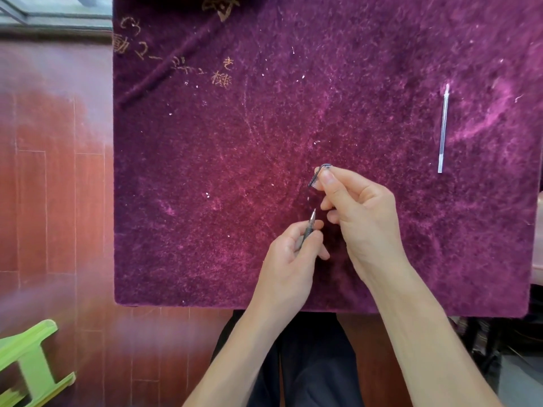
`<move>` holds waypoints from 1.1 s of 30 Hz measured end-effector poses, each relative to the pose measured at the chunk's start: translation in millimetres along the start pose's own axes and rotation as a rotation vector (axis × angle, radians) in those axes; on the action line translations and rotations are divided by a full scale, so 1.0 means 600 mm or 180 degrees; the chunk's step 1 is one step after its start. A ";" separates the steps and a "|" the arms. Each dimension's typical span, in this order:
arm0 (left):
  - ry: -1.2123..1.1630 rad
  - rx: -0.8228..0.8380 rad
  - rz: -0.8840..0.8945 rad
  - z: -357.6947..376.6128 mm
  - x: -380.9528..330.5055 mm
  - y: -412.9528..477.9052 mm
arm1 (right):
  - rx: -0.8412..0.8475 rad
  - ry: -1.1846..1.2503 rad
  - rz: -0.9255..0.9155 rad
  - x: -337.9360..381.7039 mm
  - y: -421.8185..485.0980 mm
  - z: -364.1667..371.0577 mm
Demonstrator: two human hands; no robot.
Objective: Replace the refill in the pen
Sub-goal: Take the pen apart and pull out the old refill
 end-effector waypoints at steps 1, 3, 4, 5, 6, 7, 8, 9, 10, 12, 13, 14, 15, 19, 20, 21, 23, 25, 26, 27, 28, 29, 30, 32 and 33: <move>-0.0088 -0.0007 -0.0039 -0.003 0.002 0.000 | -0.0007 -0.0147 -0.0088 0.010 0.013 0.006; -0.0218 -0.0067 -0.0065 -0.015 0.004 0.001 | 0.0019 -0.0409 -0.0189 0.027 0.042 0.026; -0.0260 -0.0104 -0.0081 -0.022 0.005 0.002 | 0.0042 -0.0527 -0.0213 0.034 0.055 0.036; -0.0289 -0.0140 -0.0092 -0.030 0.005 0.003 | 0.0070 -0.0647 -0.0252 0.043 0.069 0.048; -0.0326 -0.0175 -0.0093 -0.038 0.005 0.005 | 0.0099 -0.0783 -0.0310 0.051 0.082 0.060; -0.0381 -0.0213 -0.0092 -0.046 0.004 0.007 | 0.0127 -0.0945 -0.0371 0.060 0.095 0.073; -0.0437 -0.0250 -0.0086 -0.054 0.003 0.008 | 0.0155 -0.1118 -0.0424 0.068 0.106 0.085; -0.0478 -0.0277 -0.0083 -0.061 0.003 0.010 | 0.0189 -0.1279 -0.0472 0.075 0.116 0.097; -0.0516 -0.0285 -0.0087 -0.066 0.003 0.013 | 0.0220 -0.1416 -0.0523 0.081 0.124 0.109; -0.0595 -0.0259 -0.0113 -0.072 0.003 0.018 | 0.0235 -0.1656 -0.0630 0.091 0.136 0.127; -0.0616 -0.0245 -0.0120 -0.074 0.004 0.021 | 0.0232 -0.1765 -0.0687 0.094 0.140 0.135; -0.0627 -0.0238 -0.0118 -0.076 0.004 0.024 | 0.0230 -0.1862 -0.0743 0.097 0.144 0.142; -0.0639 -0.0238 -0.0111 -0.078 0.004 0.026 | 0.0220 -0.1937 -0.0795 0.100 0.146 0.148; -0.0676 -0.0253 -0.0072 -0.081 0.005 0.031 | 0.0145 -0.2062 -0.0920 0.103 0.144 0.160; -0.0680 -0.0255 -0.0063 -0.080 0.005 0.031 | 0.0143 -0.2060 -0.0945 0.104 0.142 0.161; -0.0687 -0.0260 -0.0052 -0.080 0.006 0.032 | 0.0148 -0.2065 -0.0970 0.105 0.141 0.161; -0.0703 -0.0276 -0.0038 -0.080 0.007 0.032 | 0.0159 -0.2102 -0.0998 0.106 0.141 0.160; -0.0710 -0.0291 -0.0041 -0.080 0.008 0.031 | 0.0160 -0.2114 -0.0997 0.105 0.141 0.158; -0.0708 -0.0302 -0.0040 -0.080 0.009 0.031 | 0.0160 -0.2098 -0.0987 0.105 0.142 0.157; -0.0701 -0.0310 -0.0036 -0.080 0.009 0.031 | 0.0165 -0.2077 -0.0980 0.104 0.142 0.156; -0.0693 -0.0313 -0.0028 -0.080 0.009 0.031 | 0.0174 -0.2053 -0.0981 0.104 0.142 0.155; -0.0687 -0.0312 -0.0018 -0.080 0.009 0.030 | 0.0185 -0.2032 -0.0986 0.103 0.142 0.154; -0.0685 -0.0308 -0.0008 -0.079 0.009 0.030 | 0.0198 -0.2014 -0.0990 0.103 0.143 0.153; -0.0689 -0.0295 0.0013 -0.076 0.009 0.029 | 0.0204 -0.1979 -0.0986 0.104 0.144 0.151; -0.0688 -0.0287 0.0024 -0.075 0.009 0.029 | 0.0186 -0.1957 -0.0987 0.106 0.143 0.147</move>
Point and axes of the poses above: each hand's wrist, its own y-axis towards the middle knuckle, its own z-axis out of the palm, x = y × z, the point moved 9 cm from there along y, towards the middle knuckle, and after that the axes turned 12 degrees about y, right-handed, at the moved point
